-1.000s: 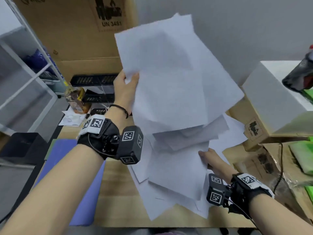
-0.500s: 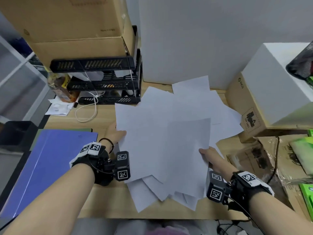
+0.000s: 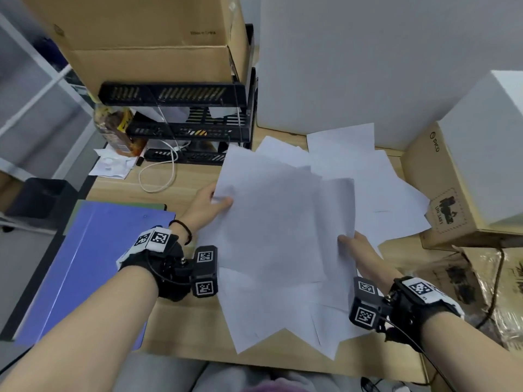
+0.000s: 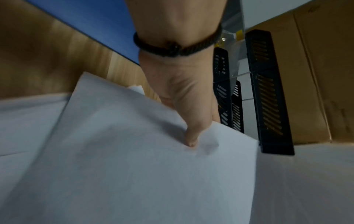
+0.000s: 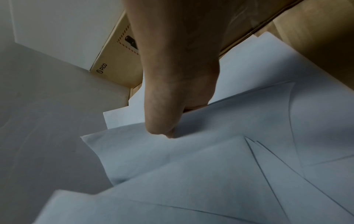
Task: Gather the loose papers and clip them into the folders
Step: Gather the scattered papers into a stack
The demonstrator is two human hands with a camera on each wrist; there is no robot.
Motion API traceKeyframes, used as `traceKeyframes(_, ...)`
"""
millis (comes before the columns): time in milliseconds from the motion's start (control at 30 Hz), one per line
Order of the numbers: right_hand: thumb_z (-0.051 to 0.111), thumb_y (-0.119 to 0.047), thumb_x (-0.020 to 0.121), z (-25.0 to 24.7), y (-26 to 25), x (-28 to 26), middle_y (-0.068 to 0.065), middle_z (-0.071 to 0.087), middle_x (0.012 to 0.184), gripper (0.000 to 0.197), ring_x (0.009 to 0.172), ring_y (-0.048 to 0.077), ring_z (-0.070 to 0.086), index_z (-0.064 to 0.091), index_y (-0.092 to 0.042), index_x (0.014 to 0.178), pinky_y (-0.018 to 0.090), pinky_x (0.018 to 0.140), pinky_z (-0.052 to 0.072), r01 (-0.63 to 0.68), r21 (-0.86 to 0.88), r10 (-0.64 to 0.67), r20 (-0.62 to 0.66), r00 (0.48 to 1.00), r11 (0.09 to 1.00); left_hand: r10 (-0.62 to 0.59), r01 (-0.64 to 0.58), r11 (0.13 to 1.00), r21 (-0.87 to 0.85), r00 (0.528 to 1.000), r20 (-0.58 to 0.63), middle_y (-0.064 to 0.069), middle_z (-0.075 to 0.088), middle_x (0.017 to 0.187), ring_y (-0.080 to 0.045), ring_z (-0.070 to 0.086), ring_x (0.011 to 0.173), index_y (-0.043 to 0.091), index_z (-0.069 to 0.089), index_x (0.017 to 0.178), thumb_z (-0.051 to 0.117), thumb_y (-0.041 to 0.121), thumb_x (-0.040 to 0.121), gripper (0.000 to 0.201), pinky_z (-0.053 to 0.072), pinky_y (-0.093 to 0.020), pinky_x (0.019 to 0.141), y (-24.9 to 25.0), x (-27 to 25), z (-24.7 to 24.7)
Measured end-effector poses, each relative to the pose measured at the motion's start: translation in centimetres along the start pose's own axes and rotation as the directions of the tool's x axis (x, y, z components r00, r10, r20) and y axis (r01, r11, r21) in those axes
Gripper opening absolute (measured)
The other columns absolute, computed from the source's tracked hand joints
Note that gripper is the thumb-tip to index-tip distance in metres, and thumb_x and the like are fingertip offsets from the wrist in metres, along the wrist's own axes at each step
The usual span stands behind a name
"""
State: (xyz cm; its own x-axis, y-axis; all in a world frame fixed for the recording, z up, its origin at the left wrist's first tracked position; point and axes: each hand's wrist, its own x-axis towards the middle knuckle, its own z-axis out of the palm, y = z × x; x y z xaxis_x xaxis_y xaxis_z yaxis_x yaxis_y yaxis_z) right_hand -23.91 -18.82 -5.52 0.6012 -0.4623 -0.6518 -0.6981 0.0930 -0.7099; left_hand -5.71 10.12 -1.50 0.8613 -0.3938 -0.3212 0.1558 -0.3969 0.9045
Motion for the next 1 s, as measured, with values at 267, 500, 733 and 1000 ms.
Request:
traceKeyframes(267,0.047,-0.045,0.097,0.1,-1.0,-1.3,0.010,0.073,0.111,0.043,0.099,0.025,0.069,0.065,-0.012,0.118,0.040,0.091,0.051,-0.049,0.227,0.026,0.103,0.994,0.973,-0.173,0.190,0.961,-0.201,0.980,0.101,-0.009,0.064,0.121,-0.026,0.063,0.108,0.013,0.051,0.123,0.063,-0.002,0.086,0.042,0.054,-0.042,0.088,-1.2,3.0,2.9)
traceKeyframes(500,0.062,-0.014,0.087,1.6,0.6,-1.8,0.008,0.073,0.101,0.023,0.084,0.024,0.069,0.067,-0.011,0.109,0.030,0.068,0.054,-0.020,-0.076,0.025,0.067,0.997,0.997,-0.217,0.242,0.970,-0.035,0.918,0.332,0.008,0.056,0.100,0.007,0.051,0.082,0.024,0.041,0.120,0.053,0.006,0.095,0.033,0.045,-0.002,0.055,-1.5,1.6,9.3)
traceKeyframes(733,0.052,-0.001,0.085,1.8,2.7,-0.1,0.004,0.056,0.075,0.010,0.063,0.019,0.052,0.057,-0.008,0.081,0.021,0.047,0.042,-0.161,-0.116,0.144,-0.143,0.979,0.980,-0.345,0.385,0.884,0.265,0.920,-0.184,-0.007,0.057,0.121,-0.033,0.055,0.110,0.021,0.053,0.116,0.046,0.042,0.066,0.055,0.050,-0.046,0.091,-9.7,2.5,1.6)
traceKeyframes(1000,0.046,0.005,0.090,3.8,2.6,1.0,0.008,0.055,0.068,0.015,0.057,0.022,0.050,0.054,-0.004,0.081,0.022,0.047,0.038,-0.206,-0.149,0.198,-0.068,0.978,0.967,-0.526,0.509,0.850,-0.139,0.836,-0.156,-0.006,0.064,0.107,-0.024,0.062,0.092,0.005,0.054,0.117,0.065,0.007,0.079,0.040,0.050,-0.033,0.073,-11.6,-0.7,-1.6)
